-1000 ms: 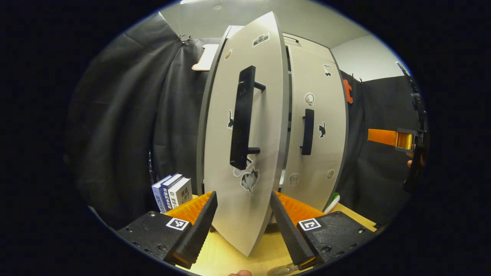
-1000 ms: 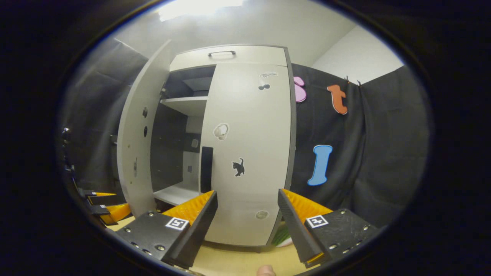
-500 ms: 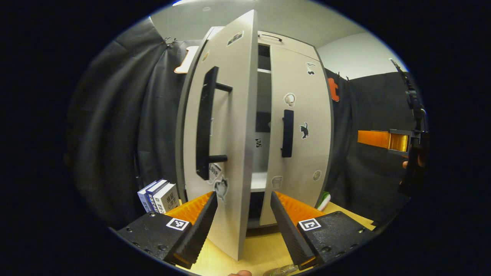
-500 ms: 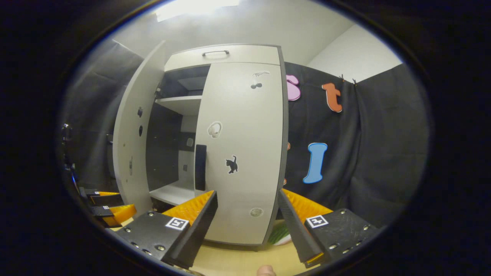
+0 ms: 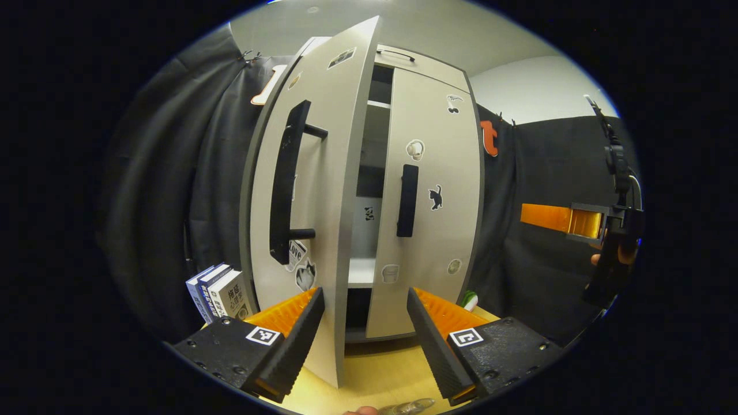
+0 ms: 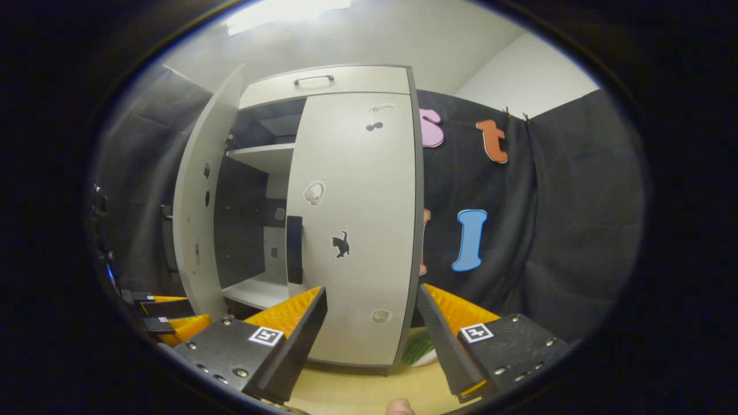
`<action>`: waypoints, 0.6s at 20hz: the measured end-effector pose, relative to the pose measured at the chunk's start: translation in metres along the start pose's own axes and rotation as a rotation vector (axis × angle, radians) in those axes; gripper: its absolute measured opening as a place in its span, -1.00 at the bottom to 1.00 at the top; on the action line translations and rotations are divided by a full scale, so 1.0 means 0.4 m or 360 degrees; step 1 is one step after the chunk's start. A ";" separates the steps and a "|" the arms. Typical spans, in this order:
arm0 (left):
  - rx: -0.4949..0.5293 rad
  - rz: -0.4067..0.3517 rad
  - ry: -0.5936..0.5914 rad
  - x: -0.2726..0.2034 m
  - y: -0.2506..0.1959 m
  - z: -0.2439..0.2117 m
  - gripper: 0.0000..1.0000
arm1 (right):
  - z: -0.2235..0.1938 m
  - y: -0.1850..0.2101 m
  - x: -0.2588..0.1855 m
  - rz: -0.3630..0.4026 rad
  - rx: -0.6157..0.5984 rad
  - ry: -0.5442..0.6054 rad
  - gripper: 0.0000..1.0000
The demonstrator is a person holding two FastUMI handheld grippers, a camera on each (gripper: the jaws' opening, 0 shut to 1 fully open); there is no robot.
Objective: Grasp the bottle in the cabinet with the left hand and place it on the coaster, then close the right door with the right hand and the left door with the left hand.
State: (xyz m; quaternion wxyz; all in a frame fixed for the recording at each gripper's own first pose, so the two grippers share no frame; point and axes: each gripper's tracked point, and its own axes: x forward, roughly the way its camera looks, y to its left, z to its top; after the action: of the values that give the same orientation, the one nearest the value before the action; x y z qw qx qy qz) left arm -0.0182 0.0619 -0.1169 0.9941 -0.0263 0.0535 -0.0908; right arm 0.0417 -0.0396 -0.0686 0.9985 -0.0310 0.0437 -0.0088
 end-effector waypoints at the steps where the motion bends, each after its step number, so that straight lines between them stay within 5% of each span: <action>1: 0.0008 -0.0004 -0.0002 0.000 -0.001 0.001 0.83 | 0.001 0.002 -0.002 0.0001 -0.0002 -0.0001 0.92; 12: 0.0026 -0.0006 -0.0009 0.000 -0.011 0.016 0.82 | 0.004 0.004 -0.005 0.0008 -0.0006 -0.0003 0.92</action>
State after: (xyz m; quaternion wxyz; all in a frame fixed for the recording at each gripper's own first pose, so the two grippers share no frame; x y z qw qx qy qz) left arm -0.0181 0.0577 -0.1102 0.9942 -0.0186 0.0498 -0.0931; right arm 0.0400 -0.0377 -0.0671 0.9985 -0.0329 0.0428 -0.0063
